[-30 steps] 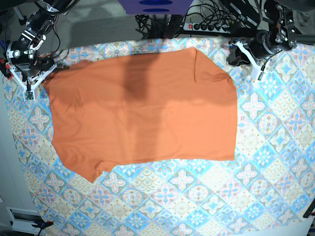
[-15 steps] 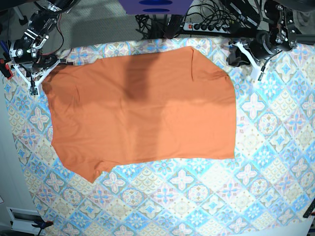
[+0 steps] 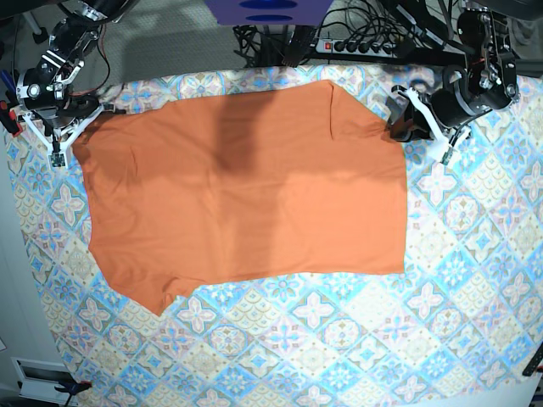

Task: Fold the T-shirt properly
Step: 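Move the left gripper inward along the shirt's shoulder toward the collar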

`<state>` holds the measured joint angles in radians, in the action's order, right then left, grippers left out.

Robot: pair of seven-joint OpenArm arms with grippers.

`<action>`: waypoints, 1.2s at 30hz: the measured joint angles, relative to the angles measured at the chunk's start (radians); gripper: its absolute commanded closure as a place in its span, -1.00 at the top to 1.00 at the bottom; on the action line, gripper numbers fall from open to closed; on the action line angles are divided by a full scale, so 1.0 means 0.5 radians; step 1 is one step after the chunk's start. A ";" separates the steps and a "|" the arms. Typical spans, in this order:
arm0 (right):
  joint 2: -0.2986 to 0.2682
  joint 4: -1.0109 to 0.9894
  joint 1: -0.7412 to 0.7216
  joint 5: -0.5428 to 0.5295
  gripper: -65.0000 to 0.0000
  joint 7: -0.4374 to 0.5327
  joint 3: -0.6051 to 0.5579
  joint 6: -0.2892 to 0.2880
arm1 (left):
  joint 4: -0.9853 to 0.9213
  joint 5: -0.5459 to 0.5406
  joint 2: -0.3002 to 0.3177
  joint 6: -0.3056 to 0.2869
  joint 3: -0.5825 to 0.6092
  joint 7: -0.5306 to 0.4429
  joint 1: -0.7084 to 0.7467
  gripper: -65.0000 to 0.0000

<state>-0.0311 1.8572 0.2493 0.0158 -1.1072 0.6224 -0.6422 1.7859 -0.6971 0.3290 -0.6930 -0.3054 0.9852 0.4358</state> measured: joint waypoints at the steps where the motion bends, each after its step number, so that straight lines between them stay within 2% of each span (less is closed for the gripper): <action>1: 0.000 0.000 0.001 0.001 -0.99 0.000 0.000 0.000 | 0.022 0.002 -0.002 0.001 0.000 0.003 0.010 -0.90; 4: 0.000 -0.001 0.001 0.001 -0.98 0.000 -0.002 0.001 | 0.069 0.003 -0.037 0.001 -0.004 -0.002 0.072 -0.84; 8: 0.000 -0.001 0.001 0.001 -0.95 0.000 -0.008 0.001 | 0.111 0.005 -0.043 -0.001 -0.008 0.025 0.159 -0.37; 11: -0.001 -0.005 0.000 0.001 -0.83 0.000 -0.008 0.001 | 0.034 -0.002 -0.053 -0.002 -0.009 -0.011 0.131 -0.16; 17: 0.000 -0.006 0.007 0.001 -0.75 -0.001 -0.008 0.001 | -0.340 0.029 -0.098 0.002 0.014 0.022 0.098 -0.13; 23: -0.005 -0.006 0.007 0.002 -0.75 -0.001 -0.013 0.001 | -0.464 0.020 -0.132 0.006 0.034 -0.009 -0.008 -0.13; 30: -0.006 -0.006 0.011 0.001 -0.75 -0.007 -0.014 0.005 | -0.711 -0.024 -0.121 -0.008 0.473 -0.062 -0.221 -0.13; 36: -0.011 -0.006 0.044 0.000 -0.75 0.007 -0.014 0.006 | -0.823 -0.106 -0.126 -0.043 0.511 -0.108 -0.240 -0.15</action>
<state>-0.0368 1.8542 0.2714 0.0158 -1.1038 0.6151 -0.6392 1.3743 -0.7502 0.2661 -0.7147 -0.0498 0.9314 0.3157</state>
